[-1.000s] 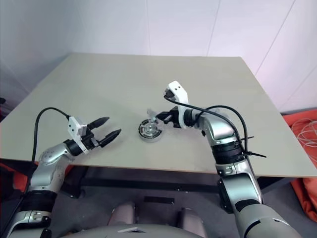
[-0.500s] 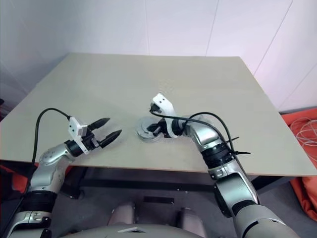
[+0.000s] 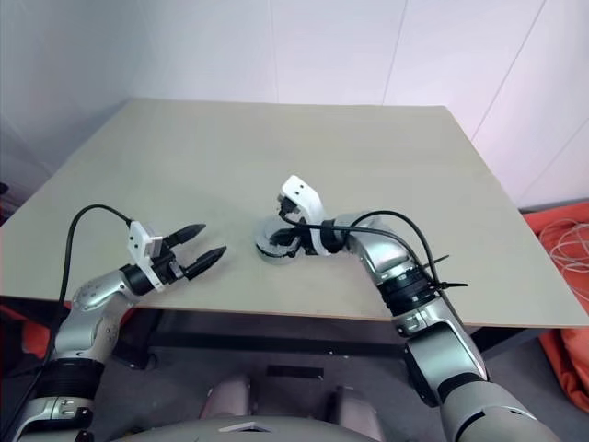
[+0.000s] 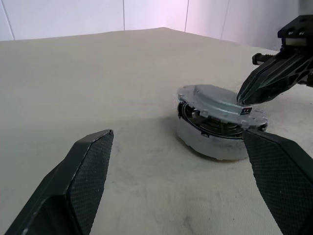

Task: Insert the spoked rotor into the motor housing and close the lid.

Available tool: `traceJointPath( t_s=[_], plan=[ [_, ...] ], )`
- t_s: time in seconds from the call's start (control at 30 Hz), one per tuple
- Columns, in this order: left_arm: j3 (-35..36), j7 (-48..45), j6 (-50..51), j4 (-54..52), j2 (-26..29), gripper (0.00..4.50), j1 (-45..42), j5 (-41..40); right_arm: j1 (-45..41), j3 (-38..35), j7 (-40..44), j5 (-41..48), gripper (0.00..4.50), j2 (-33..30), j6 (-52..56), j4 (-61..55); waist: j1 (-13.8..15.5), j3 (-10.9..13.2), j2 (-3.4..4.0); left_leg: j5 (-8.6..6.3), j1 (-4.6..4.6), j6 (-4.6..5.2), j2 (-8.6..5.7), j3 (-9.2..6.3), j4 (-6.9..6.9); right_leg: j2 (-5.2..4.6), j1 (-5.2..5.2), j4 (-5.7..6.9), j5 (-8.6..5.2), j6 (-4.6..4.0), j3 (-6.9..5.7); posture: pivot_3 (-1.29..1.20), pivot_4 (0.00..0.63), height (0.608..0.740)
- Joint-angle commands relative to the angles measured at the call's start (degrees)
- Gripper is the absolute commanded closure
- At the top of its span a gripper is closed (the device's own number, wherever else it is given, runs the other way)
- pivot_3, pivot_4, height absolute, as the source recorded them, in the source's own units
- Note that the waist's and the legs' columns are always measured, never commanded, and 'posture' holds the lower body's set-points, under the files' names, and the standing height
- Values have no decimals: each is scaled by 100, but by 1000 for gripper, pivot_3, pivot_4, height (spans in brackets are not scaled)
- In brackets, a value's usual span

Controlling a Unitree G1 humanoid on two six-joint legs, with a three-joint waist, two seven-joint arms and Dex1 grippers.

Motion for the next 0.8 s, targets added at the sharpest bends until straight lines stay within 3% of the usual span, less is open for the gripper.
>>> traceJointPath(
  t_s=[0.03, 0.1, 0.43, 0.8],
  plan=[
    [44, -88, -17, -210, 86, 0, -78, -104, -211, -407, 234, 404, 4081, -61, 58, -133, 0, 0, 0, 0, 0, 0, 0, 0, 0, 0, 0, 0, 0, 0, 0, 0, 0, 740],
    [27, -108, -15, -223, 75, 0, -72, -105, -234, -354, 494, 439, 3566, -171, -16, -76, 1, 0, 0, 0, -4, 1, 0, 1, 0, 0, -3, -1, 0, -1, 0, 0, 0, 740],
    [79, -107, 72, -371, 102, 0, -21, -124, -959, 98, 1085, -301, 92, -160, -1630, 1626, -10, 0, 0, 0, -6, 1, 0, 3, 1, 0, -6, -1, 2, -3, -1, 0, 0, 740],
    [168, 23, 148, -661, 127, 0, 182, -153, -1356, 232, 1458, -818, 39, 162, -2669, 2859, -16, 1, -1, -6, -16, 11, 0, 11, 2, 0, -11, -4, 2, -6, -2, 0, 0, 740]
  ],
)
